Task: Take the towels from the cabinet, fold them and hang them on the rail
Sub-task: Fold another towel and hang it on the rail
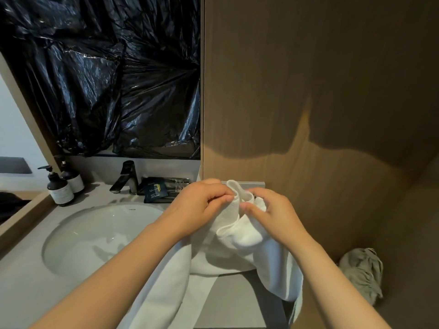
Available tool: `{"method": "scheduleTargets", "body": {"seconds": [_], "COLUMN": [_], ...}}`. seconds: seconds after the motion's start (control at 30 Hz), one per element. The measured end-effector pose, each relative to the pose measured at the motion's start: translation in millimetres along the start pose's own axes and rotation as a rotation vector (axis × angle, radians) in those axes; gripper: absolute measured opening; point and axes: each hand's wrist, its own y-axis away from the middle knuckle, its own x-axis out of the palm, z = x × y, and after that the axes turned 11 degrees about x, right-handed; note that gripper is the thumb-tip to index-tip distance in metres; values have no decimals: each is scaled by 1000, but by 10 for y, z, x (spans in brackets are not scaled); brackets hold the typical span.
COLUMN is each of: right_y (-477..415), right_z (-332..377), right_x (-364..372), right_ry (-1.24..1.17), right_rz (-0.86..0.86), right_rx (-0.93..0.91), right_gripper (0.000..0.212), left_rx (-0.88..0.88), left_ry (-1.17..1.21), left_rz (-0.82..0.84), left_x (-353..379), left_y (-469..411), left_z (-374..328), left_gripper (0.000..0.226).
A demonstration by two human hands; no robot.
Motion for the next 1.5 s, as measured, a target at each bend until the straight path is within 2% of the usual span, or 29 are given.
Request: {"method": "scheduleTargets", "body": {"seconds": [0.03, 0.07, 0.17, 0.3, 0.47, 0.57, 0.67, 0.77, 0.83, 0.97, 1.03, 1.1, 1.2, 1.3, 1.37, 1.43, 1.5], "right_y": [2, 10, 22, 15, -87, -128, -136, -101, -27, 72, 92, 85, 51, 29, 27, 28, 17], "right_z": [-2, -11, -75, -102, 13, 22, -27, -83, -66, 70, 139, 186, 203, 195, 184, 169, 151], "right_x": [-3, -15, -133, -340, -388, -402, -353, -338, -329, -143, -35, 19, 69, 119, 108, 65, 15], "right_ry": [3, -16, -181, -460, -581, -539, -434, -278, -211, -194, -191, -136, -83, -88, -93, -119, -136], "right_rz": [-32, -67, -220, -378, -534, -572, -565, -509, -434, -130, 17, 74, 73, 30, -55, -131, -203], "right_rx": [-15, -24, 21, 194, 308, 321, 313, 286, 241, 98, 43, -28, -103, -113, -127, -132, -135], "right_gripper": [15, 12, 25, 22, 17, 15, 22, 18, 26, 54, 61, 62, 50, 10, 19, 24, 25], "left_rx": [-2, -14, -99, -236, -388, -539, -595, -563, -513, -310, -225, -136, -38, -7, -32, -103, -214], "left_ry": [2, 5, 15, -20, -148, -199, -194, -69, 10, -1, -28, -37, -51, -58, -80, -102, -112], "left_rz": [-6, -17, -71, -148, -210, -199, -210, -294, -327, -202, -128, -63, 2, 10, -1, -14, -53], "left_x": [6, 4, -51, -95, -57, -52, -25, -43, -84, -110, -94, -83, -75, -87, -103, -111, -103], "left_y": [6, 17, 85, 241, 366, 475, 461, 312, 204, 80, 48, 28, 23, 38, 68, 117, 204], "left_z": [6, 21, 134, 322, 512, 626, 647, 565, 460, 267, 223, 194, 152, 106, 107, 146, 188], "left_gripper": [25, 23, 9, 2, 7, 2, 8, 25, 29, 28, 27, 28, 31, 35, 30, 15, 18]}}
